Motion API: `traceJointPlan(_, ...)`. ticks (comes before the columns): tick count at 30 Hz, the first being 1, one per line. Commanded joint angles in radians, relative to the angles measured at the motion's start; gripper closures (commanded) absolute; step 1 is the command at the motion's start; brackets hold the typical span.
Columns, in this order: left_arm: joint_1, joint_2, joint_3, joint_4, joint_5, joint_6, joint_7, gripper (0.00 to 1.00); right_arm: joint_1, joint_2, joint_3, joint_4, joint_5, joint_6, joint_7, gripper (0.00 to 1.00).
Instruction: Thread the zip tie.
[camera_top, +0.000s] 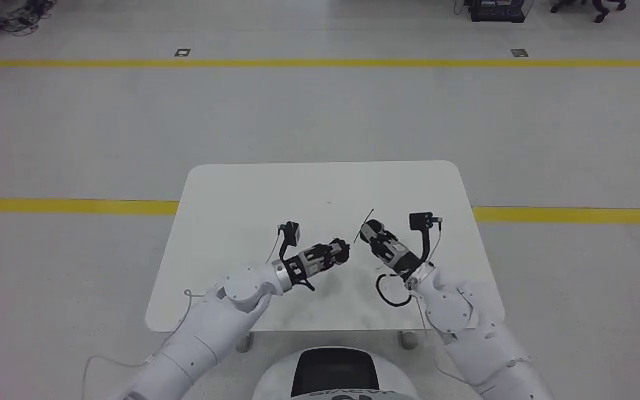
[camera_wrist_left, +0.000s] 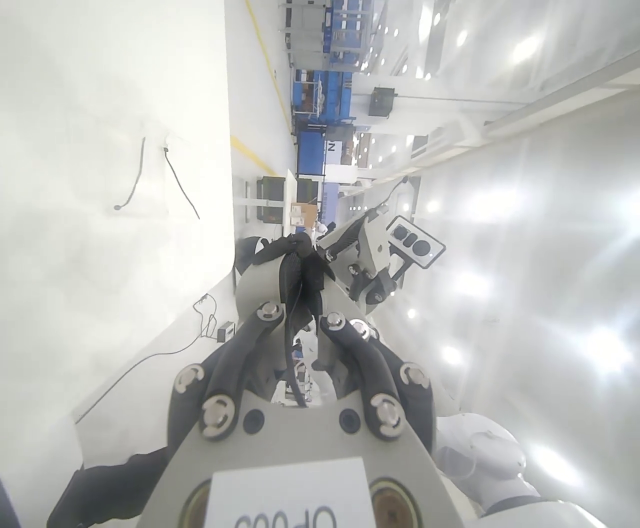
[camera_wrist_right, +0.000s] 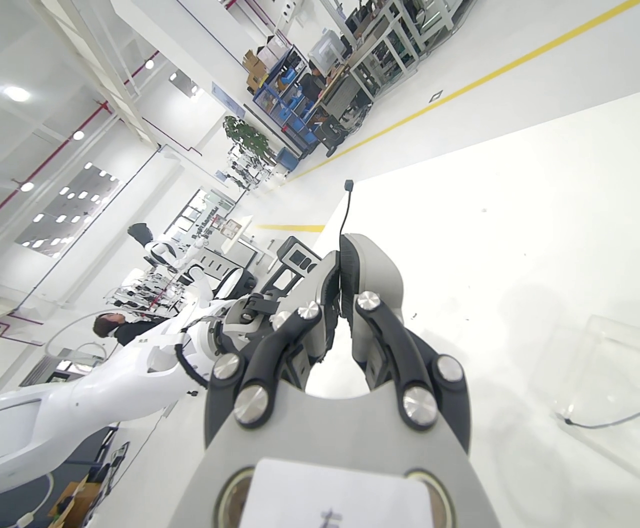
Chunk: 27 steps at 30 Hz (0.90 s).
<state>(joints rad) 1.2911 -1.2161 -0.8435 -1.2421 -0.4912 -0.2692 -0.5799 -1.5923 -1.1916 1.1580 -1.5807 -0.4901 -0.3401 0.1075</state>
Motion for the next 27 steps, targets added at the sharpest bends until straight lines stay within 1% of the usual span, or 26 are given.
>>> traceJointPlan(1, 0.001, 0.0, 0.001, 0.002, -0.003, 0.0, 0.004, 1.0, 0.0, 0.0, -0.005, 0.002, -0.005, 0.0, -0.016, 1.0)
traceJointPlan(6, 0.003, -0.002, 0.002, 0.005, -0.013, -0.003, 0.005, 1.0, 0.003, 0.001, -0.021, 0.008, -0.017, 0.0, -0.047, 1.0)
traceJointPlan(16, 0.008, -0.002, 0.0, 0.008, -0.024, -0.016, 0.002, 1.0, 0.003, 0.001, -0.021, 0.008, -0.017, 0.0, -0.047, 1.0)
traceJointPlan(19, 0.009, -0.001, -0.001, 0.009, -0.026, -0.017, 0.002, 1.0, 0.003, -0.001, -0.026, 0.008, -0.021, 0.01, -0.052, 1.0)
traceJointPlan(27, 0.011, -0.001, -0.002, 0.012, -0.03, -0.018, 0.002, 1.0, 0.006, -0.005, -0.035, 0.013, -0.04, 0.016, -0.056, 1.0)
